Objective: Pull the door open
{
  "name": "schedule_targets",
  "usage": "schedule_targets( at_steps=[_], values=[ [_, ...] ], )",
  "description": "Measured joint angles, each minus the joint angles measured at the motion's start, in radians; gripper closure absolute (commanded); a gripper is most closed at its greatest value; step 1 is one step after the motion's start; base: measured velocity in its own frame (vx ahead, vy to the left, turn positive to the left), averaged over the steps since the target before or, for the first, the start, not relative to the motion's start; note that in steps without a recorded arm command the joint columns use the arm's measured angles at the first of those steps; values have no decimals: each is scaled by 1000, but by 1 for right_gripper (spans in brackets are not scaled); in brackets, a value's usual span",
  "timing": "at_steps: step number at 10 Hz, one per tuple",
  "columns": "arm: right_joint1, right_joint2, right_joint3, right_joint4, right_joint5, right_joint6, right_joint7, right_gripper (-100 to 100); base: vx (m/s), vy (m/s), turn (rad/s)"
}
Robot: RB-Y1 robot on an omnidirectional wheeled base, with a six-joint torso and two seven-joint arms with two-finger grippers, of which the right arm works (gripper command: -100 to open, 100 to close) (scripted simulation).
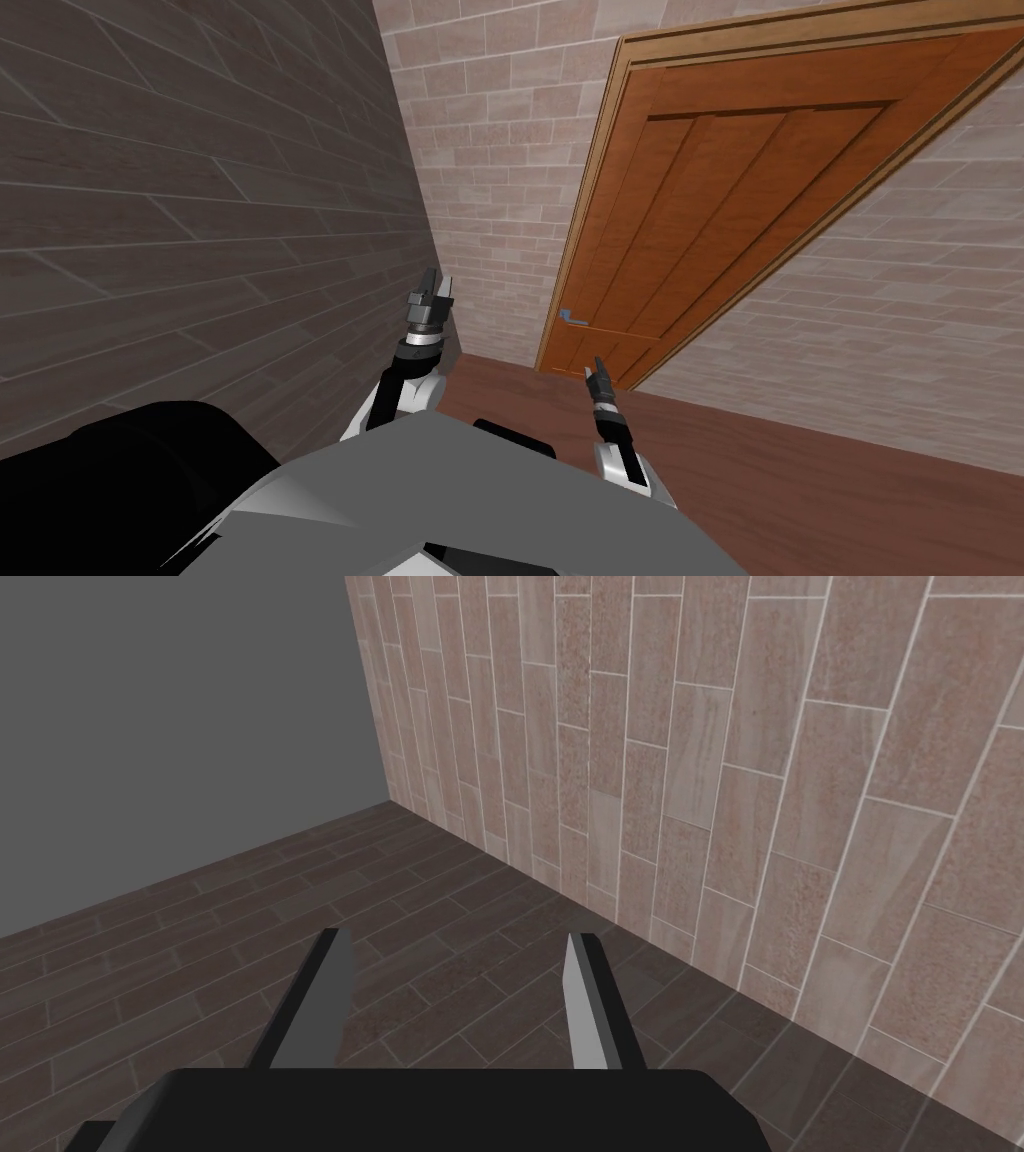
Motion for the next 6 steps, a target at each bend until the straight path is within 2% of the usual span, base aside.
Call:
schedule_targets(
  at_steps=[6],
  values=[
    [-42,-18,2,128,-13,-41,-7,-100,101,8,37]
  ],
)
